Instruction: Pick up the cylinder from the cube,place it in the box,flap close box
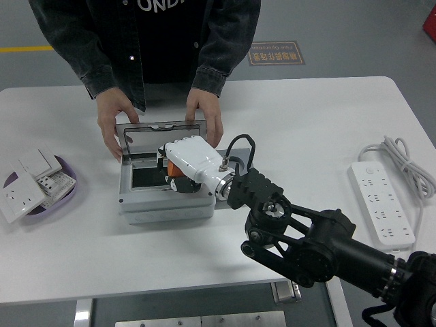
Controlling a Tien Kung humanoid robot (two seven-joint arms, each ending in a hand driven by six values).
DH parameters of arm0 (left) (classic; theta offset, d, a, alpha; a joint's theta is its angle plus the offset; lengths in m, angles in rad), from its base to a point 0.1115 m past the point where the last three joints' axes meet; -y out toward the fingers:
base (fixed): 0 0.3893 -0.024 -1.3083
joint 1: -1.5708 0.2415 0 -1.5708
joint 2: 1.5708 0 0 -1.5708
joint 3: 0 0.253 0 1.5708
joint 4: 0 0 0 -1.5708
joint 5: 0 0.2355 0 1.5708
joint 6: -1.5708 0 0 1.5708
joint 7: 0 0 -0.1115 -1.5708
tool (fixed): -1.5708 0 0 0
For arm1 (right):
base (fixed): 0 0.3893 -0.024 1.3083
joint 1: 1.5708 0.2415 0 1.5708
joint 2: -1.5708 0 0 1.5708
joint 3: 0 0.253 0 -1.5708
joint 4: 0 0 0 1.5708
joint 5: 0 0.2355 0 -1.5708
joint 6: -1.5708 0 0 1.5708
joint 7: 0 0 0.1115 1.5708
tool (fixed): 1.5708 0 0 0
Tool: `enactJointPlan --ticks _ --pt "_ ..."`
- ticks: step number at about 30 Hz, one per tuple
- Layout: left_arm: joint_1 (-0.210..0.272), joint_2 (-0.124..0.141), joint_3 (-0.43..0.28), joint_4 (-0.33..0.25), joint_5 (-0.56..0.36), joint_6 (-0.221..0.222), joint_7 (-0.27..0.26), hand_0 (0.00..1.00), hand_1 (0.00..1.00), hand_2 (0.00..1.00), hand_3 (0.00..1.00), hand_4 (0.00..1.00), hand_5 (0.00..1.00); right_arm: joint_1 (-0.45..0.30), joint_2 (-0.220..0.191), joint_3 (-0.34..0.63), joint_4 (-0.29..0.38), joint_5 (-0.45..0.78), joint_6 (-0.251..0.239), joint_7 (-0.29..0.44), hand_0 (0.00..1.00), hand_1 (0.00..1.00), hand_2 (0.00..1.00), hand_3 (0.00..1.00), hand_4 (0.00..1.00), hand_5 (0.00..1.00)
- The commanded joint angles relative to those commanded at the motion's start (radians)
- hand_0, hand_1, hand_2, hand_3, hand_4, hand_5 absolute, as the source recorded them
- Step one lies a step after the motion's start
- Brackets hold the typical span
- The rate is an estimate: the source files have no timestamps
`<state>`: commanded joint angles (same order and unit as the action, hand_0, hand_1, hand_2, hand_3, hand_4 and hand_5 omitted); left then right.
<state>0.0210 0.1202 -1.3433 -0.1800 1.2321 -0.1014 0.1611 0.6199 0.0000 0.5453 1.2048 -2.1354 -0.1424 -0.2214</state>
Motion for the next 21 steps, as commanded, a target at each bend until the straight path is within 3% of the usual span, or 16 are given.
enactJointPlan --ticks 1,2,7,8,13,14,21 --pt "0.000 0.000 -0.001 0.000 0.001 0.000 0.000 0.636 0.666 0.589 0.645 0.717 0.276 0.000 0.000 -0.001 -0.004 0.001 0.003 -0.001 0.565 0.552 0.532 0.553 0.174 0.002" --pt "0.000 0.000 -0.002 0.000 0.002 0.000 0.001 0.636 0.666 0.589 0.644 0.717 0.277 0.000 0.000 -0.003 -0.006 0.003 0.004 -0.002 0.715 0.686 0.681 0.699 0.316 0.112" --pt "-0.002 0.000 -0.003 0.000 0.004 0.000 0.001 0.636 0.666 0.589 0.644 0.717 0.277 0.002 0.000 -0.006 -0.008 0.002 0.003 -0.005 0.715 0.686 0.681 0.699 0.316 0.112" --pt "-0.002 0.000 -0.004 0.000 0.004 0.000 0.001 0.636 0.666 0.589 0.644 0.718 0.277 0.002 0.000 -0.006 -0.007 0.001 0.001 -0.005 0.828 0.728 0.730 0.732 0.516 0.219" --pt "-0.003 -0.001 -0.005 0.000 0.006 0.000 0.001 0.636 0.666 0.589 0.644 0.718 0.277 0.003 0.000 -0.008 -0.002 0.006 -0.005 -0.001 0.828 0.728 0.730 0.732 0.516 0.219" --pt "-0.002 -0.001 -0.007 0.000 0.007 0.000 0.001 0.636 0.666 0.589 0.644 0.717 0.277 0.003 0.000 -0.009 -0.001 0.010 -0.007 0.002 0.854 0.737 0.749 0.761 0.634 0.268" --pt "0.000 -0.002 -0.020 0.000 0.018 0.001 0.008 0.636 0.665 0.589 0.644 0.719 0.277 0.001 0.000 -0.015 0.008 0.073 -0.029 0.040 0.850 0.738 0.749 0.776 0.676 0.285"
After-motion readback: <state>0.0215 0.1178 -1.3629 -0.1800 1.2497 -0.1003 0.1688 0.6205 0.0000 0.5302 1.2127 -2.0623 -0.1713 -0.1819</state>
